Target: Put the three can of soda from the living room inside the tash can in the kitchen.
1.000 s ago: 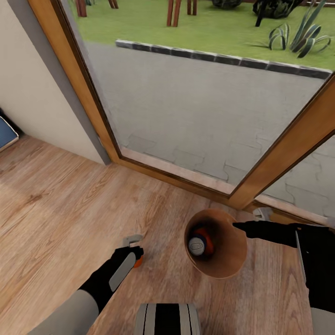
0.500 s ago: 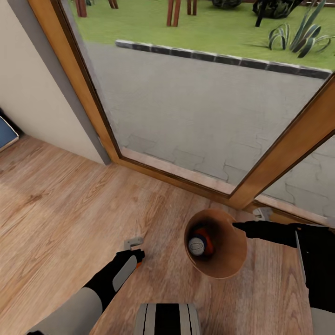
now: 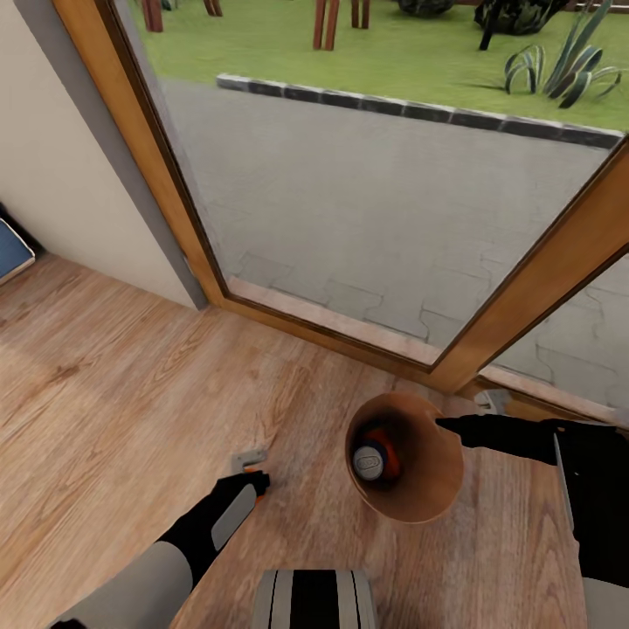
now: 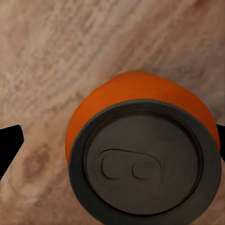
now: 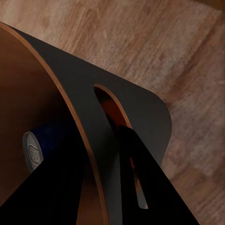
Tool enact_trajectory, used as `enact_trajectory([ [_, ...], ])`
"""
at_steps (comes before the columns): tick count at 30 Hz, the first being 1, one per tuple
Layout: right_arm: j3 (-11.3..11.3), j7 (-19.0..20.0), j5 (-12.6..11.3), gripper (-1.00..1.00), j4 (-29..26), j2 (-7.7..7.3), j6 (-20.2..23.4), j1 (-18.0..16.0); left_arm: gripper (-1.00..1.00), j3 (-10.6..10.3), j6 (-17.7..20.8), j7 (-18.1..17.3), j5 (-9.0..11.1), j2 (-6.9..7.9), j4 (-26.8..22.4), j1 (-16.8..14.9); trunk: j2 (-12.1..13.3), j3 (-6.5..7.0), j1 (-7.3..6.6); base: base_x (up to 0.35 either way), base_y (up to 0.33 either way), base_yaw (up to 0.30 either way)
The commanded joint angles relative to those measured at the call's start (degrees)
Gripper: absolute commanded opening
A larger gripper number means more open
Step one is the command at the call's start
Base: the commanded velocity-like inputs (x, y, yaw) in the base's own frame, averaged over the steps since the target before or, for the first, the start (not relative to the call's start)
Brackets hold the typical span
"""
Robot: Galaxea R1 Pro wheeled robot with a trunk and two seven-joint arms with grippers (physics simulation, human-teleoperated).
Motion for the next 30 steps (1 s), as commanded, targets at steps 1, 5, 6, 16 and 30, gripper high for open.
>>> enact_trajectory([
  [1,0.02,0.12,-1.17,-1.00,-0.02,0.01,0.95,-0.01,1.00,0.00,-0.09,-0.54,0.00,0.00,0.07,0.00,0.00,0.00,0.00,0.000,0.000,0.000],
  [5,0.02,0.12,-1.17,-1.00,-0.02,0.01,0.95,-0.01,1.00,0.03,-0.27,-2.54,-0.05,-0.08,0.91,-0.11,0.00,0.00,0.00,0.000,0.000,0.000],
  [6,0.02,0.12,-1.17,-1.00,-0.02,0.01,0.95,-0.01,1.00,0.02,-0.37,-2.75,-0.06,-0.18,1.13,-0.13,0.00,0.00,0.00,0.000,0.000,0.000],
  [16,0.02,0.12,-1.17,-1.00,-0.02,0.01,0.95,-0.01,-1.00,0.00,-2.38,-3.21,0.09,-0.48,1.86,-0.18,0.00,0.00,0.00,0.000,0.000,0.000],
  [30,0.02,0.16,-1.17,-1.00,-0.02,-0.04,0.95,-0.01,-1.00,-0.09,-5.18,-5.20,0.06,-2.95,9.16,-3.06,0.00,0.00,0.00,0.000,0.000,0.000],
])
